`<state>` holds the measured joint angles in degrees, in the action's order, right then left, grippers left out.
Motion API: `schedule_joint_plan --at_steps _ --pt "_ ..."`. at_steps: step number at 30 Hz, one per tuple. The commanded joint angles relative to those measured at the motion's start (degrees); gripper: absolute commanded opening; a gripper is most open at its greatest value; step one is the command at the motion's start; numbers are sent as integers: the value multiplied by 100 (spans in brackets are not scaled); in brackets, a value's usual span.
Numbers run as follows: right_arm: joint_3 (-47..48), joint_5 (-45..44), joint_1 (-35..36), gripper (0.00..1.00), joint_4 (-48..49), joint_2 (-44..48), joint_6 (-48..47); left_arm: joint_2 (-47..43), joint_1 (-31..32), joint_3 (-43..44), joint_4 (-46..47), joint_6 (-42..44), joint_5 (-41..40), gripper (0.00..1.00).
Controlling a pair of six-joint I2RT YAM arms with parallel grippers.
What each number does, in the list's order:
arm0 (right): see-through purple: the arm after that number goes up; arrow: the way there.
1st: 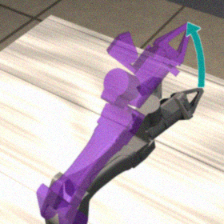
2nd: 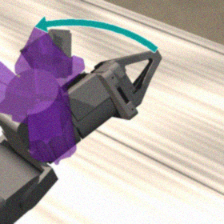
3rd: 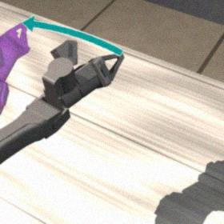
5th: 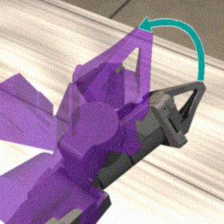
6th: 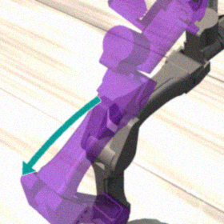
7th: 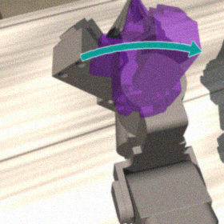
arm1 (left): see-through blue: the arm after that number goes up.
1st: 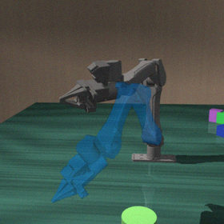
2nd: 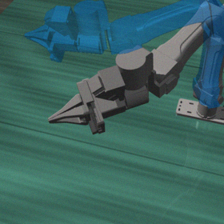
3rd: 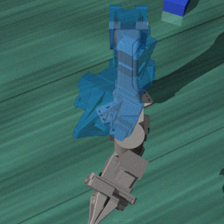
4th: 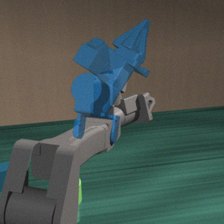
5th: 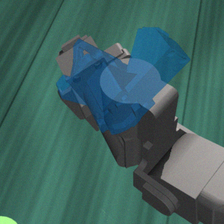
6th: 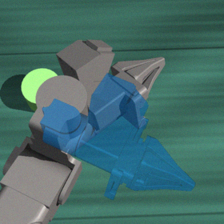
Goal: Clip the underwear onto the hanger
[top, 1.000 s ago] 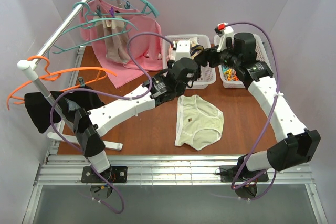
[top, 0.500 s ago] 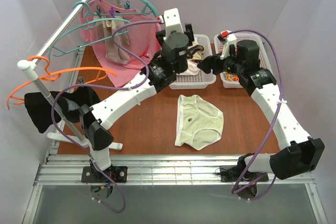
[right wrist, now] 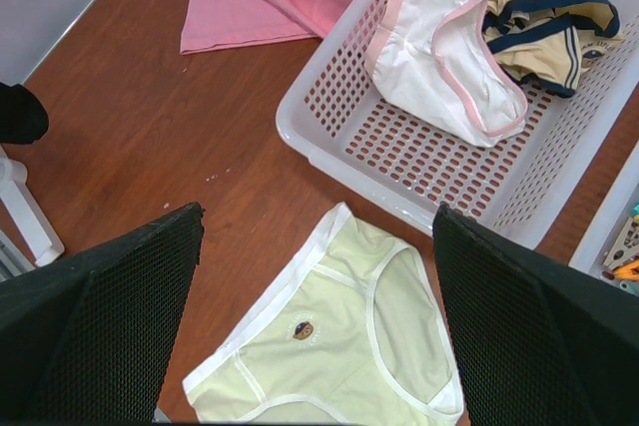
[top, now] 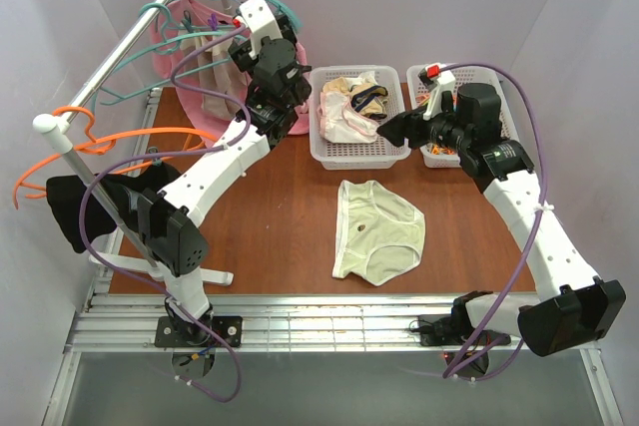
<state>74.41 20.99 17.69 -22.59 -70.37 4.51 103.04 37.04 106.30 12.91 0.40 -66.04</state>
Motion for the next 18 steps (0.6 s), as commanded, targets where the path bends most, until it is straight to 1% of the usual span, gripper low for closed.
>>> schedule_joint_plan --at_steps 1,4,8,10,13,16,18 --pt "-102 89 -3 84 18 137 58 -329 -311 -198 344 4 -260 81" --pt "-155 107 -3 84 -17 146 50 -250 -460 -145 528 204 -287 82" --pt "-146 159 -3 84 -53 129 41 -145 -627 -224 1493 829 -357 82" --pt "-111 133 -3 84 -70 137 32 -13 -750 -137 1601 978 -366 82" --pt "-111 124 -11 84 -96 155 32 58 -794 40 1399 909 -383 82" --pt "-181 124 -3 84 -105 155 23 -47 -803 -21 1066 515 -392 82" --pt "-190 142 -3 84 -123 155 23 -161 -795 -232 793 49 -392 82"
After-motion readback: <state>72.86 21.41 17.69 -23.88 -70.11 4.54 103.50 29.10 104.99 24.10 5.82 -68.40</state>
